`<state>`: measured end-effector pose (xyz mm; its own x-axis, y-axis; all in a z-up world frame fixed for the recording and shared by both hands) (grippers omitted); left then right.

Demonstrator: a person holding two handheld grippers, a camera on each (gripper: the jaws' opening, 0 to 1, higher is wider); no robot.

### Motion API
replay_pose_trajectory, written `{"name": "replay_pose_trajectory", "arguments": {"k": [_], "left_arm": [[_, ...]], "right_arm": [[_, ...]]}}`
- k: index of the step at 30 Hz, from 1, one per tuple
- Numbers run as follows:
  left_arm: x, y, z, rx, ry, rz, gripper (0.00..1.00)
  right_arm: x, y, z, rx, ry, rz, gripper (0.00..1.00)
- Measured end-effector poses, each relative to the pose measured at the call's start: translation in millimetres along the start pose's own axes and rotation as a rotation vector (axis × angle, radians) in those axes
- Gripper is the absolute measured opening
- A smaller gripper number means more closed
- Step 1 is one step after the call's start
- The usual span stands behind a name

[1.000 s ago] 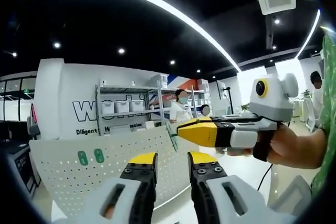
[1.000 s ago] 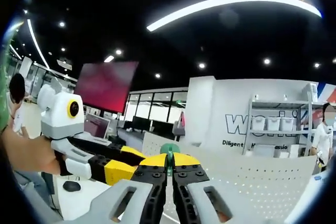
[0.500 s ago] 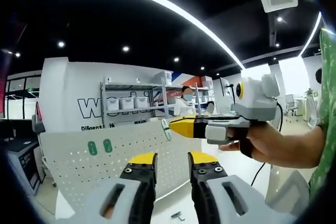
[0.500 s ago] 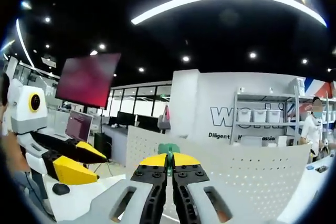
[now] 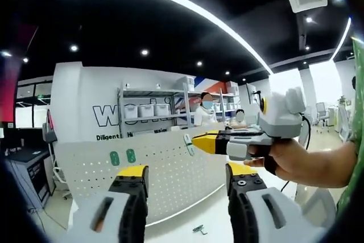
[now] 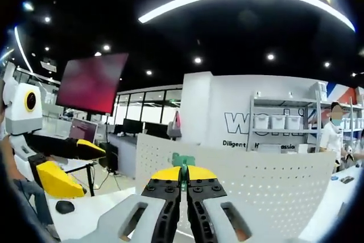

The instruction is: Insert the hook assembly into the mounting plate slot until the hook locks in place.

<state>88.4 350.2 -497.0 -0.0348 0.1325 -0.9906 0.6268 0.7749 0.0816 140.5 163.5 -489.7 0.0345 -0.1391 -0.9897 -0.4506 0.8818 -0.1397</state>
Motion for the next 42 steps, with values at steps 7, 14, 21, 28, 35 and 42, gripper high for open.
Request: {"name": "replay_pose_trajectory", "arguments": {"k": [7,14,21,28,35,42], "left_arm": [[-1.8,3.5,-4,-0.015,-0.019,-0.027,0.94],[-2.3,8.8,-8,0.0,-0.014,-0.036,1.0],[-3.0,19.7,-16,-0.021,-0.017,-0.023,1.0],[-0.9,31.7,-21,-0.038,-0.017,-0.02,1.0],[6.2,40.9,-21,-0.035,-0.004,-0.028,1.0],[11.5,53.7,-25,-0.047,0.005,-0.037,1.0]], "right_arm": [[3.1,2,1,0.03,0.005,0.004,0.01],[4.9,8,9,0.057,0.008,-0.001,0.01],[1.9,13,23,0.083,0.003,-0.007,0.01],[0.6,9,42,0.147,0.002,-0.013,0.01],[-2.2,6,66,0.202,-0.003,-0.026,0.01],[0.2,3,93,0.245,-0.017,-0.015,0.01]]}}
Point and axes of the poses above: the point that each gripper's makers call its tool centre point, and the gripper's own axes: z roughly forward along the fingers, y roughly to its left, x roughly out of its underside, the point moved 10 cm from there along -z, roughly backward along the fingers, and after that the axes turned 11 degrees about y, right-handed, at the moved point
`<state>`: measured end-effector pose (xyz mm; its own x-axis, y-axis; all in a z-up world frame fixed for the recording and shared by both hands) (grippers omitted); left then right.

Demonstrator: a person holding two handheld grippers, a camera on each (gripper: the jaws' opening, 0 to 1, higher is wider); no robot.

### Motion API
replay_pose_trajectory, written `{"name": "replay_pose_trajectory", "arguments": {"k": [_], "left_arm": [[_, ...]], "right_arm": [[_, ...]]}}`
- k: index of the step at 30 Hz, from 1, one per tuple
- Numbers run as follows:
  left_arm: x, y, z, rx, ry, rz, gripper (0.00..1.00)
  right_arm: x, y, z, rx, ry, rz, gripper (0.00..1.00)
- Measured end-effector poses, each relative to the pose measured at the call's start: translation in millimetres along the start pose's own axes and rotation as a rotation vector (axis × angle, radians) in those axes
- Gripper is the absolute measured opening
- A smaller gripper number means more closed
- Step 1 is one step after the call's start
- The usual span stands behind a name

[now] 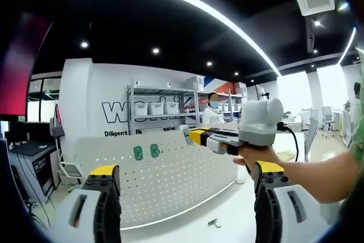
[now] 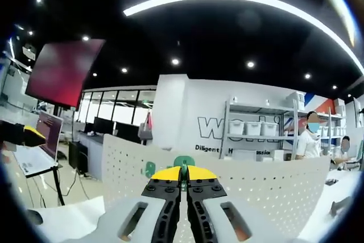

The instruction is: Insert the hook assembly into the mounting plate slot until the hook locks in place.

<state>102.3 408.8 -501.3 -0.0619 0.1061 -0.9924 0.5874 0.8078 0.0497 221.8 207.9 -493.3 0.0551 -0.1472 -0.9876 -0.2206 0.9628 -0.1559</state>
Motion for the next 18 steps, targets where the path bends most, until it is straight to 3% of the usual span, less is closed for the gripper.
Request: {"name": "replay_pose_trajectory", "arguments": {"k": [7,18], "left_arm": [[6.0,11.6,0,-0.006,0.014,-0.007,1.0],[14.9,20.4,8,0.006,0.041,-0.019,0.99]], "right_arm": [[13.0,-4,27,0.04,0.003,-0.002,0.01],[18.3,-7,54,0.072,-0.007,0.017,0.01]]}}
Point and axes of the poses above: the point that each gripper's makers call its tool centre point, and the gripper's own axes: z roughly forward along the fingers, y roughly to its left, x roughly out of its underside, the point moved 10 cm from there along -z, roughly backward along the fingers, and after that the axes turned 11 degrees about y, right-handed, at the moved point
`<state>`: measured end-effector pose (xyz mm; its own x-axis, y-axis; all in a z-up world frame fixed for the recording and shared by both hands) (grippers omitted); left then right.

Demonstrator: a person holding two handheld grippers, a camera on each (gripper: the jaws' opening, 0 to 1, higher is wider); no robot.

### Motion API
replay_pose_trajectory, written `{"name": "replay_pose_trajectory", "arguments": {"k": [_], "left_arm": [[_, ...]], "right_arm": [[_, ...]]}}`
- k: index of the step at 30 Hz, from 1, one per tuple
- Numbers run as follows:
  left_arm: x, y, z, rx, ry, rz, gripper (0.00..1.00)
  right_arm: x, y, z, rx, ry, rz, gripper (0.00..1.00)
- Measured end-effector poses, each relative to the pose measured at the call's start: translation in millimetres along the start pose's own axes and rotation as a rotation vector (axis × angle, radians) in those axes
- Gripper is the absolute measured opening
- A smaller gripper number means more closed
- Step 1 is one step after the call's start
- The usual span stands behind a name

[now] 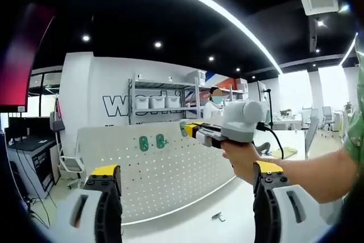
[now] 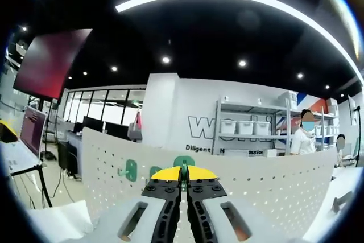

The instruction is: Insert the hook assembly into the mounting plate slot until the hook locks in place.

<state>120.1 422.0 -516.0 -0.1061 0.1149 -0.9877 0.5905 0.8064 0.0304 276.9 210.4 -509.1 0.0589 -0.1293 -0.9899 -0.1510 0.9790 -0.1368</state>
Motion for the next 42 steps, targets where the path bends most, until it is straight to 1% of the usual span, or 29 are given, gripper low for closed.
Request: {"name": "replay_pose_trajectory", "arguments": {"k": [7,13,18,28,42], "left_arm": [[3.5,4.4,5,0.009,0.011,-0.005,0.98],[8.8,10.2,9,0.014,0.023,-0.016,0.97],[11.2,11.3,13,0.025,0.033,-0.019,0.96],[15.3,14.6,19,0.037,0.045,-0.027,0.95],[19.6,16.7,21,0.047,0.056,-0.037,0.94]], "right_arm": [[6.6,-1,16,0.019,0.004,0.04,0.01],[10.6,0,23,0.029,0.0,0.051,0.01],[14.7,-1,29,0.037,0.001,0.063,0.01],[17.2,0,34,0.046,-0.013,0.071,0.01],[20.4,3,36,0.051,-0.036,0.054,0.0]]}}
Point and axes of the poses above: the point that each gripper's makers call its tool centre point, and the gripper's own axes: z roughly forward along the fingers, y roughly to its left, x roughly out of its underside, the point moved 10 cm from there along -z, roughly backward along the fingers, and after that the axes turned 11 degrees about y, right-handed, at the moved point
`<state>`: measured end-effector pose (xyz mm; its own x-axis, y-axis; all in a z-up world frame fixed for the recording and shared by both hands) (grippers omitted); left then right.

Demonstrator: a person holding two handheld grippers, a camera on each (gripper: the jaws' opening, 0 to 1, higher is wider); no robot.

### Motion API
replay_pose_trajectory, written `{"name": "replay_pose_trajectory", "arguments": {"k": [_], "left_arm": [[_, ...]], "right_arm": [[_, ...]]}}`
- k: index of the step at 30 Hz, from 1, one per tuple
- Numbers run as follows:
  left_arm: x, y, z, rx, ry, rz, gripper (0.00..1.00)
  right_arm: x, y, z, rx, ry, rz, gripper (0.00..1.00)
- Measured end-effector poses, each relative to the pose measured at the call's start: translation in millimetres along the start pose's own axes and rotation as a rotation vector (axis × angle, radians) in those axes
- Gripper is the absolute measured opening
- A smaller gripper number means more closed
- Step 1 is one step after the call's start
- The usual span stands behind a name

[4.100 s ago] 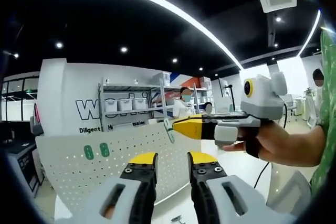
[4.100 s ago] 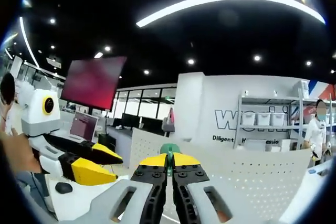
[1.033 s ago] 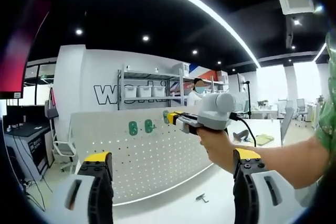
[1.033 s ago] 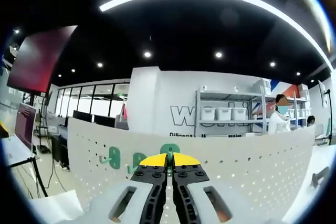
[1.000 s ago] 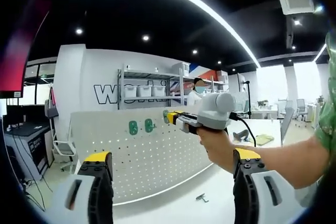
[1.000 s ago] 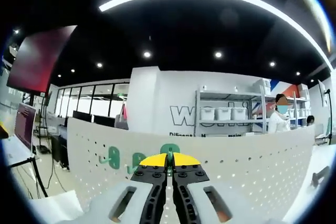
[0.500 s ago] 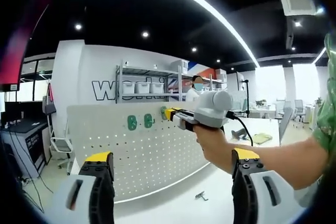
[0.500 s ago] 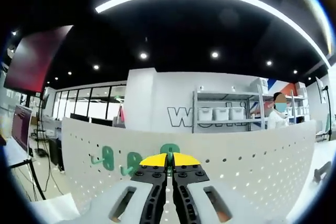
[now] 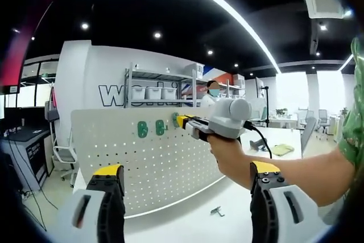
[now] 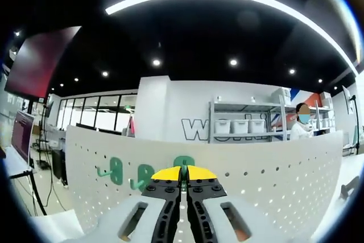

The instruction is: Insert the hook assembly into the mounting plate slot until the hook locks in place.

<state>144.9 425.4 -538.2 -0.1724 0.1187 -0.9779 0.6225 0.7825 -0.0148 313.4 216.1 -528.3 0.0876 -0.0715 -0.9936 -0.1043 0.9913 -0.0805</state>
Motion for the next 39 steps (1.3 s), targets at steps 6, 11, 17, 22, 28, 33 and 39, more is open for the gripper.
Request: {"name": "replay_pose_trajectory", "arguments": {"k": [6,11,17,22,28,33,39], "left_arm": [[0.2,1.1,1,0.0,-0.001,0.0,0.94],[1.1,1.4,1,0.002,0.003,-0.001,0.93],[1.1,2.2,1,0.003,0.004,0.001,0.93],[2.1,4.0,1,-0.002,0.007,-0.002,0.92],[3.0,4.1,2,0.001,0.012,-0.002,0.92],[3.8,4.3,3,0.003,0.016,0.0,0.91],[5.2,5.4,3,0.004,0.023,-0.001,0.91]], "right_arm": [[1.6,0,-1,0.003,0.002,0.007,0.0],[5.8,0,-1,0.006,0.009,0.009,0.0],[11.0,-2,2,0.007,0.021,0.014,0.0],[11.2,-2,4,0.006,0.018,0.007,0.01],[13.6,-2,6,0.005,0.017,-0.003,0.01],[14.6,-2,6,0.003,0.019,-0.001,0.01],[14.7,-2,8,0.006,0.015,-0.018,0.01]]}}
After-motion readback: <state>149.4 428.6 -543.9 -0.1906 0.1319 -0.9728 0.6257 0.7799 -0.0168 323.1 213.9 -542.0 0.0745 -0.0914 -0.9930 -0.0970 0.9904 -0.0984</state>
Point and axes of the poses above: the point that each gripper's makers call its tool centre point, and the gripper's own axes: z roughly forward along the fingers, y roughly to its left, x roughly out of its underside, the point moved 10 cm from there along -z, roughly backward along the fingers, and after that the axes turned 11 degrees about y, right-handed, at the moved point
